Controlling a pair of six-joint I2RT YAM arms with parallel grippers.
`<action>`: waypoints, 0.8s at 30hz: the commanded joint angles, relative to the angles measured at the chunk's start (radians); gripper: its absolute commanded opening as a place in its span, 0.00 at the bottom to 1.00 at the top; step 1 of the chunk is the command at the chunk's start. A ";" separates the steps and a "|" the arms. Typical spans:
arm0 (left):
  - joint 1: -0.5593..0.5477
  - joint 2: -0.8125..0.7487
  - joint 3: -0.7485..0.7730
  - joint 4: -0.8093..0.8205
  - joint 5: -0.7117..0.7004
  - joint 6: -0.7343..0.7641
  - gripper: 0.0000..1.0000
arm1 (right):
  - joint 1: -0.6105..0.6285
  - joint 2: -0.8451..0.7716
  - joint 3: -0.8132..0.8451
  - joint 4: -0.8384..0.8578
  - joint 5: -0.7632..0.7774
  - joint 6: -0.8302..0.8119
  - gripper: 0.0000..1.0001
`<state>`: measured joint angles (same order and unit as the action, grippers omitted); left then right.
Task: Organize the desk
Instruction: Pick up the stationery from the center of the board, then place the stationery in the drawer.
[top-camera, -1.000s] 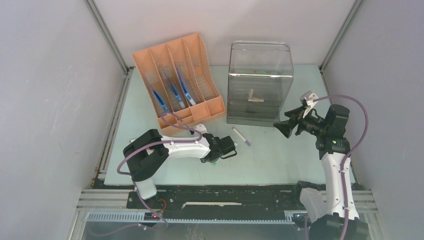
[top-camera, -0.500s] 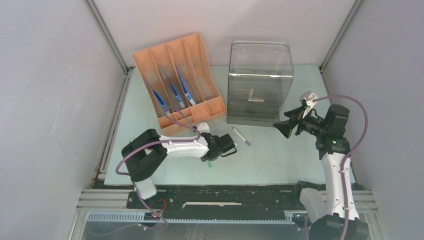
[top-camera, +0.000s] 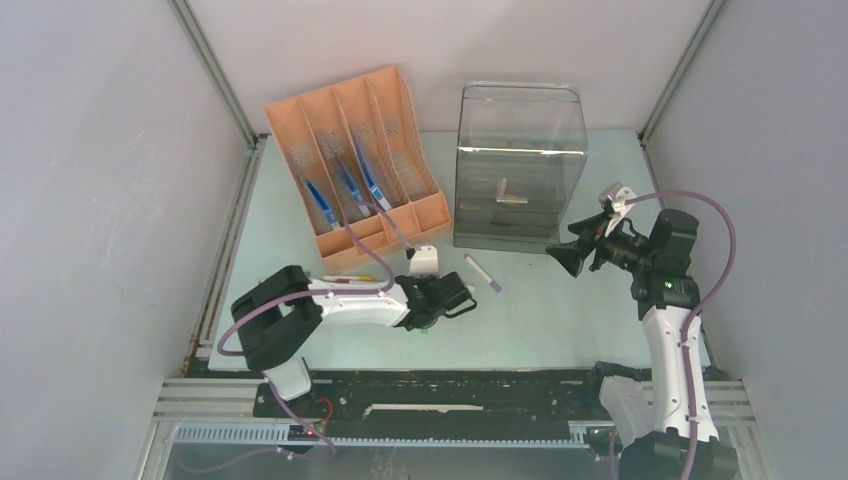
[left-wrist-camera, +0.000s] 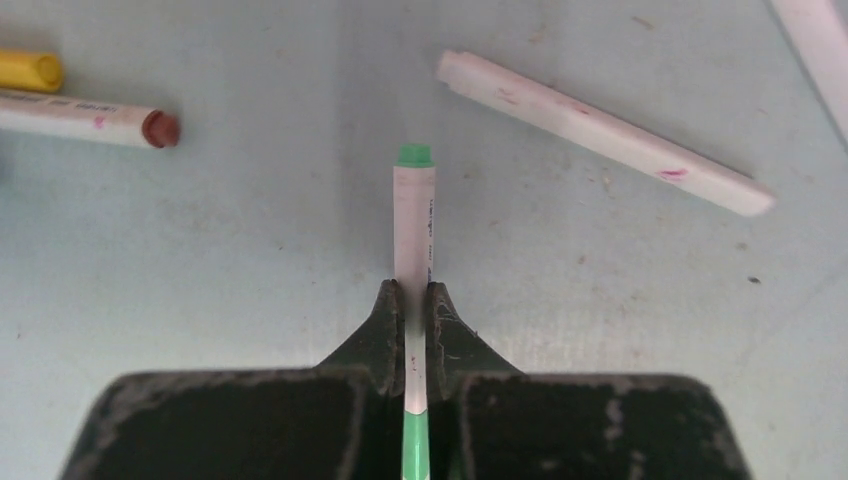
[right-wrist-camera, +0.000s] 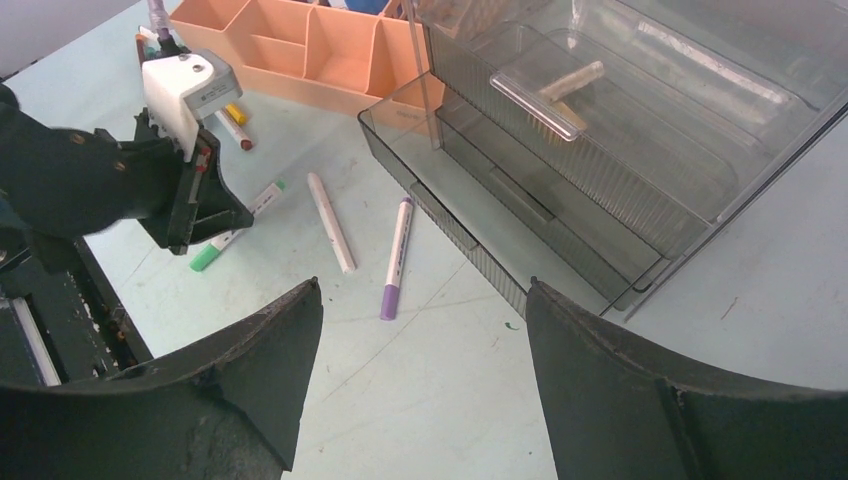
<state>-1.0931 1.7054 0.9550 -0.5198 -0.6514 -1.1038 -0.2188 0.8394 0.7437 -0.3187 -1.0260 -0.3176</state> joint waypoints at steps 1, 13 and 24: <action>-0.002 -0.142 -0.104 0.316 0.063 0.237 0.00 | 0.009 -0.020 0.039 0.004 0.001 -0.025 0.82; 0.012 -0.286 -0.219 0.741 0.292 0.611 0.00 | 0.010 -0.023 0.038 0.003 -0.001 -0.025 0.82; 0.200 -0.230 -0.141 0.942 0.849 0.743 0.00 | 0.010 -0.027 0.038 0.002 -0.004 -0.025 0.82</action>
<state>-0.9894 1.4418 0.7254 0.3115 -0.1043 -0.4297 -0.2153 0.8318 0.7437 -0.3199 -1.0260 -0.3283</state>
